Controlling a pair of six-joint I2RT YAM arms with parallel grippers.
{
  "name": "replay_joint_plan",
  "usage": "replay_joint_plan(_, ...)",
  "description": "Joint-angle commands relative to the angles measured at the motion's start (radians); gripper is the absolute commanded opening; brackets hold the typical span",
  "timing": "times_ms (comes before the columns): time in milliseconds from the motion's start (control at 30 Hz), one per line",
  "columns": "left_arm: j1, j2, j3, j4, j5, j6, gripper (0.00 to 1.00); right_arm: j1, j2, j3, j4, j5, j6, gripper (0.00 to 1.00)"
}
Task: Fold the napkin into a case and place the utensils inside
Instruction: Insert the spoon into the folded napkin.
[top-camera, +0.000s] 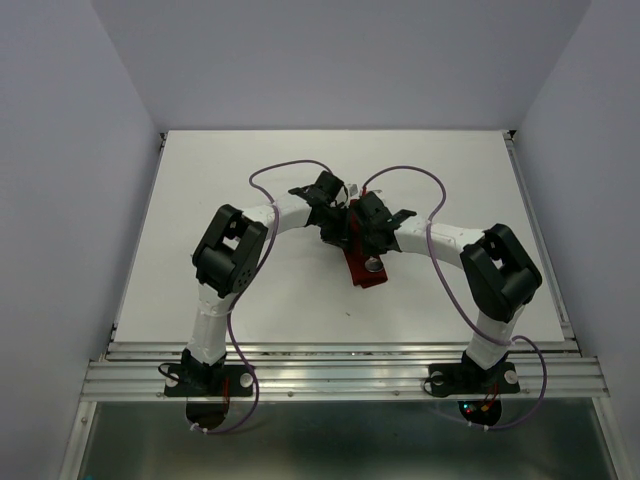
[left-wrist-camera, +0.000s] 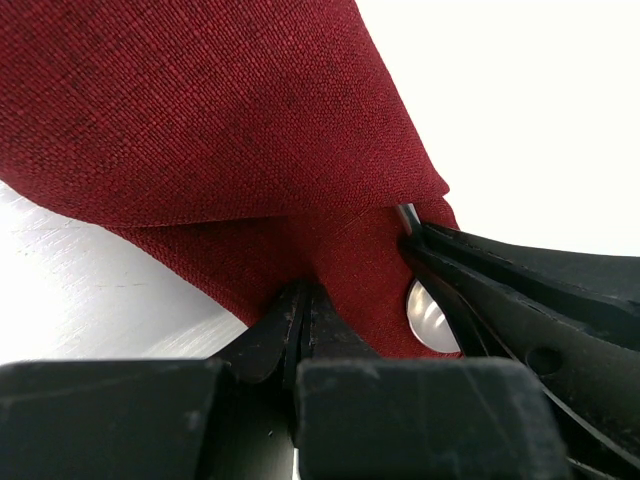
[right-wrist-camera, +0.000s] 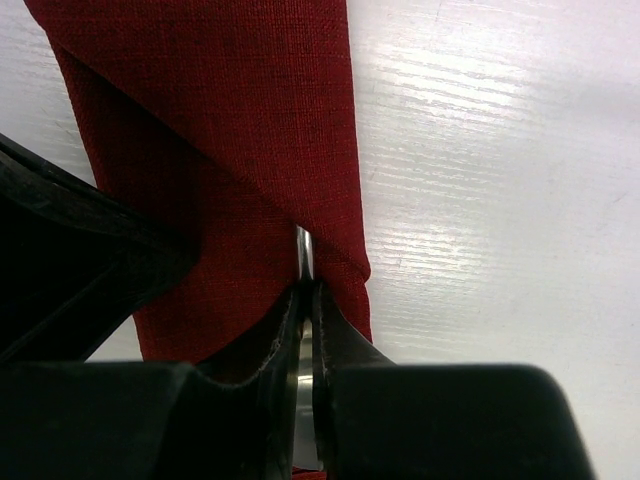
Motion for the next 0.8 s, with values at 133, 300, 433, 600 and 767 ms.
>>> replay_joint_plan(133,-0.008,-0.023,0.002,-0.016,0.002,0.030,0.00,0.008,-0.039,0.020,0.036,0.045,-0.015,0.07)
replay_joint_plan(300,-0.008,-0.021,-0.001,-0.016,0.002,0.030,0.00,0.008,-0.031,0.026,0.036,0.043,-0.022,0.05)
replay_joint_plan(433,-0.008,-0.023,-0.003,-0.016,0.002,0.030,0.00,0.008,-0.031,0.027,0.036,0.049,-0.030,0.03)
replay_joint_plan(600,-0.008,-0.018,-0.001,-0.018,0.004,0.031,0.00,0.008,-0.032,0.023,0.036,0.077,-0.036,0.03)
replay_joint_plan(767,-0.006,-0.018,0.003,-0.019,0.004,0.031,0.00,0.008,-0.034,0.020,0.038,0.075,-0.035,0.04)
